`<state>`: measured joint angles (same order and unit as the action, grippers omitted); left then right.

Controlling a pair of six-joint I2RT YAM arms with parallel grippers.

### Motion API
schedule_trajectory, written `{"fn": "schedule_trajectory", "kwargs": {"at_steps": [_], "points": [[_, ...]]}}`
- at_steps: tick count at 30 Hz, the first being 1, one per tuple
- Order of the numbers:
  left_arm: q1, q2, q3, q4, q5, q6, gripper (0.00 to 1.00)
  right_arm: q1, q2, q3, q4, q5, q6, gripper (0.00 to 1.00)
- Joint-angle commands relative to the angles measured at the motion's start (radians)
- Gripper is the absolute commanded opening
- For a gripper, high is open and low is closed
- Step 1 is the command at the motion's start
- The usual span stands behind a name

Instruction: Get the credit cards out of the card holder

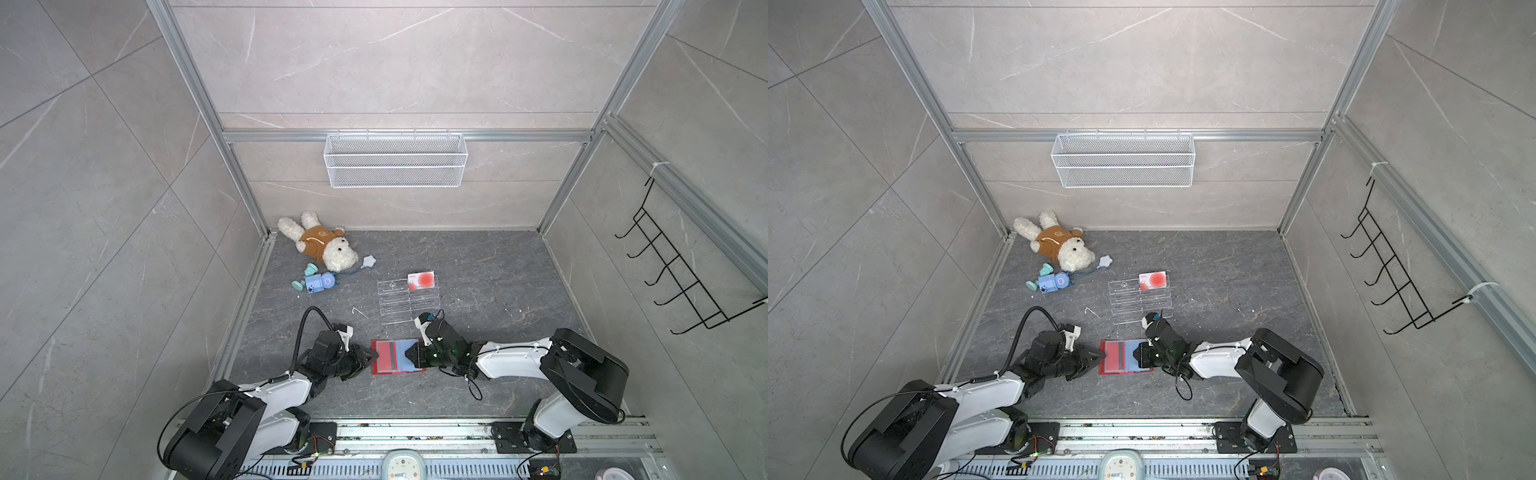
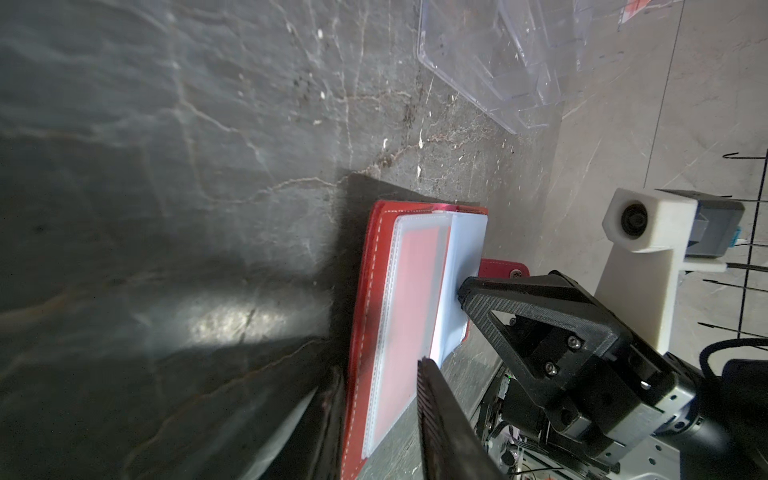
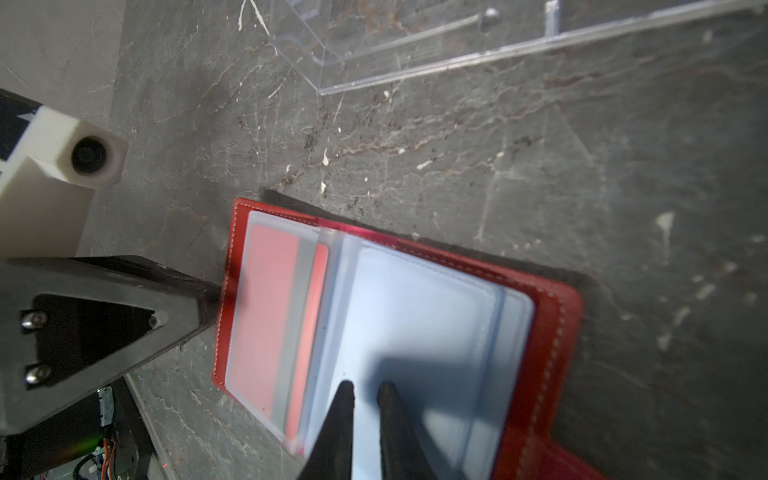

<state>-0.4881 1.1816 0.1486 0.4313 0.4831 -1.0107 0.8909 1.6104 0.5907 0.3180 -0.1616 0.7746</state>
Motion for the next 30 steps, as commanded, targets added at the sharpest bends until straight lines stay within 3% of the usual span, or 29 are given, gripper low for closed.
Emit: {"fn": "schedule_trajectory", "kwargs": {"at_steps": [1,8,14,30], "points": [[0.005,-0.01,-0.009,0.073,0.031,0.0,0.28,0.006,0.019,-0.017,0.017,0.008,0.015,0.17],[0.005,-0.04,-0.011,0.07,0.043,0.009,0.14,0.006,0.035,-0.03,0.048,0.005,0.027,0.17],[0.005,-0.028,-0.012,0.077,0.055,0.013,0.08,0.006,0.044,-0.026,0.053,-0.001,0.029,0.16],[0.005,-0.014,-0.007,0.078,0.069,0.028,0.14,0.006,0.051,-0.018,0.053,-0.009,0.026,0.16]]}}
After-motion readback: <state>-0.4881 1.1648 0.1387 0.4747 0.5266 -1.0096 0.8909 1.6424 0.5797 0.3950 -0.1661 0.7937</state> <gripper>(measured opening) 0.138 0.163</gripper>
